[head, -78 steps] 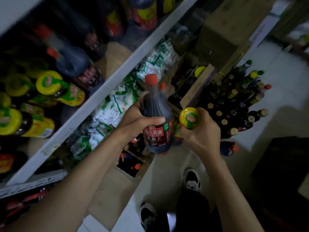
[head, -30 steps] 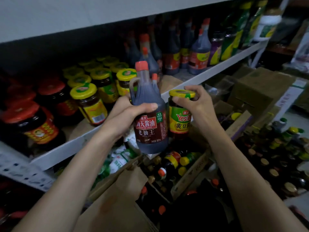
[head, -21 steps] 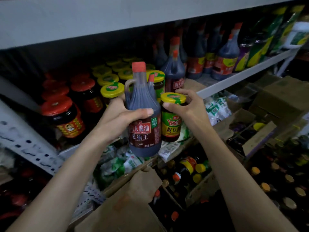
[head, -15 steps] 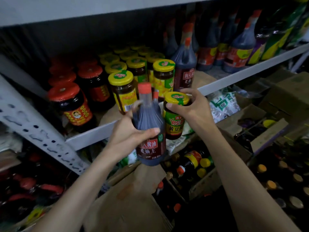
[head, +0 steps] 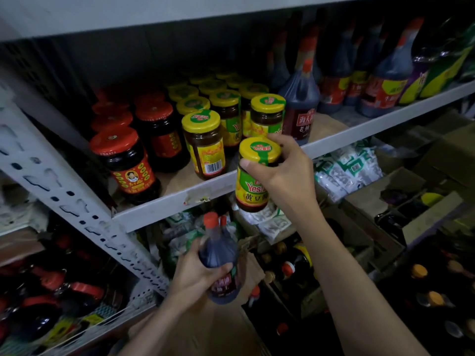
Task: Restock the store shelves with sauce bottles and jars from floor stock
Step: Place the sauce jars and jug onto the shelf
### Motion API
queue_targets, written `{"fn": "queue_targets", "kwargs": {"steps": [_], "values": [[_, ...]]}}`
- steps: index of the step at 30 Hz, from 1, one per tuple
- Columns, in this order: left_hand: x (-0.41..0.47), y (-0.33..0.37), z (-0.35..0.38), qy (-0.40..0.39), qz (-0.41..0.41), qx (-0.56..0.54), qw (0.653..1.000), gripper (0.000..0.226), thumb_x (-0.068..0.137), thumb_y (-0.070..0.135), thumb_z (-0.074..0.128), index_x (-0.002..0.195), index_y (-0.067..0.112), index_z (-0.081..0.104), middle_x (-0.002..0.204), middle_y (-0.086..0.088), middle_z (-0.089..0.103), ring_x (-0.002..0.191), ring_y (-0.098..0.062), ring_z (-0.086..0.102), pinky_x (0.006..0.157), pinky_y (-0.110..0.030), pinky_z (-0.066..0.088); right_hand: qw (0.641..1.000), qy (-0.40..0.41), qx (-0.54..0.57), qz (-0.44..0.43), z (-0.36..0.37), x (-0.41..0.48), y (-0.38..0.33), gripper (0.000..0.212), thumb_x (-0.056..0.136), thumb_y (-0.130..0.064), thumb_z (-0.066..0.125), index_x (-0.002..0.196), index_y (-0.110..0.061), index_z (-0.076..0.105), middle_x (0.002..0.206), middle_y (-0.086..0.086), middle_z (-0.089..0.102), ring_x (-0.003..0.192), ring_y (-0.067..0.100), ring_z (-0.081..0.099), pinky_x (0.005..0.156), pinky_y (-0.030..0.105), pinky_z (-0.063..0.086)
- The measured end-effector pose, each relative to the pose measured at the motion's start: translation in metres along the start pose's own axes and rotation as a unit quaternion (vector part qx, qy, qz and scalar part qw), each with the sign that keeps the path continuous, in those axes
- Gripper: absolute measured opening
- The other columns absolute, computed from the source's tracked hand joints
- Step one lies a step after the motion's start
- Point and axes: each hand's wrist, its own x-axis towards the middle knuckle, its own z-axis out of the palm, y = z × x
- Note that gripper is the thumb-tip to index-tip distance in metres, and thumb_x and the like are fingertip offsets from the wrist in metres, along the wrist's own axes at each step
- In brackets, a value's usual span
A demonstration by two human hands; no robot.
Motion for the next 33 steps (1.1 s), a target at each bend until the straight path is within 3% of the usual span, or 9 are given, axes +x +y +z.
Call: {"fn": "queue_targets", "kwargs": {"steps": [4,7,10,16,20,22,25,28,33], "values": [[-0.006,-0.024,0.002,-0.009,-0.034,0.019,0.999,0.063,0.059,0.067,0.079,0.108,0.055,0.042,0.105,0.033,0.056,0.089,0.019,0.056,0.066,-0.006,0.046,1.000,0.010,0.005,-0.030,0.010,0.013,-0.020,0.074,0.067,-0.045,0.083,0.132,-0.021,0.055,0.116,-0.005,0.067,0.107,0.014,0.065,0.090,0.043,0.055],[-0.007,-0.031,0.003,-0.020,-0.049,0.014,0.999,0.063,0.058,0.067,0.078,0.108,0.054,0.042,0.109,0.028,0.058,0.097,0.002,0.060,0.078,-0.024,0.053,0.997,0.015,-0.037,-0.066,0.016,0.026,-0.034,0.070,0.072,-0.043,0.082,0.133,-0.022,0.056,0.118,0.000,0.066,0.113,0.020,0.061,0.093,0.044,0.052],[-0.007,-0.032,0.002,-0.024,-0.051,-0.002,0.998,0.069,0.057,0.067,0.078,0.114,0.048,0.044,0.114,0.022,0.061,0.103,-0.002,0.061,0.084,-0.036,0.055,0.995,0.026,-0.048,-0.085,0.016,0.037,-0.041,0.066,0.073,-0.043,0.081,0.130,-0.021,0.058,0.116,0.000,0.066,0.111,0.020,0.061,0.091,0.042,0.053],[-0.001,-0.020,0.001,-0.036,-0.034,-0.047,0.998,0.072,0.056,0.070,0.080,0.117,0.053,0.045,0.114,0.033,0.060,0.103,0.012,0.057,0.076,-0.013,0.049,0.995,0.016,-0.043,-0.088,0.034,0.049,-0.039,0.060,0.080,-0.028,0.080,0.133,-0.017,0.054,0.126,0.002,0.061,0.117,0.019,0.057,0.098,0.038,0.049],[0.003,-0.008,-0.001,-0.035,-0.005,-0.053,0.998,0.066,0.060,0.069,0.080,0.114,0.063,0.044,0.114,0.040,0.056,0.102,0.014,0.057,0.072,-0.008,0.048,0.992,0.016,-0.054,-0.115,0.051,0.053,-0.028,0.057,0.085,-0.022,0.076,0.136,-0.011,0.052,0.134,0.005,0.052,0.118,0.011,0.048,0.092,0.015,0.036],[0.005,-0.003,-0.002,-0.033,0.009,-0.063,0.997,0.065,0.061,0.068,0.080,0.114,0.064,0.044,0.115,0.037,0.058,0.103,0.013,0.058,0.073,-0.011,0.049,0.991,0.004,-0.073,-0.113,0.058,0.054,-0.023,0.057,0.088,-0.020,0.073,0.139,-0.010,0.049,0.139,0.005,0.047,0.124,0.013,0.045,0.094,0.011,0.030],[0.008,0.004,-0.003,-0.031,0.021,-0.089,0.995,0.069,0.062,0.064,0.083,0.121,0.059,0.046,0.120,0.030,0.060,0.108,0.008,0.059,0.080,-0.016,0.050,0.987,-0.004,-0.114,-0.117,0.064,0.057,-0.023,0.056,0.092,-0.020,0.068,0.142,-0.009,0.046,0.146,0.006,0.038,0.132,0.020,0.041,0.098,0.015,0.028],[0.011,0.010,-0.003,-0.043,0.032,-0.115,0.992,0.071,0.066,0.055,0.085,0.125,0.053,0.047,0.125,0.024,0.061,0.112,0.003,0.060,0.085,-0.020,0.051,0.970,-0.011,-0.199,-0.141,0.063,0.060,-0.030,0.055,0.094,-0.020,0.064,0.143,-0.004,0.044,0.153,0.010,0.029,0.135,0.028,0.040,0.105,0.031,0.035],[0.016,0.023,-0.004,-0.052,0.046,-0.123,0.990,0.071,0.065,0.056,0.086,0.123,0.059,0.046,0.125,0.026,0.060,0.113,0.005,0.059,0.084,-0.019,0.051,0.887,-0.012,-0.404,-0.223,0.053,0.060,-0.043,0.045,0.094,-0.026,0.062,0.131,-0.002,0.055,0.143,0.013,0.043,0.129,0.034,0.042,0.094,0.043,0.045]]}}
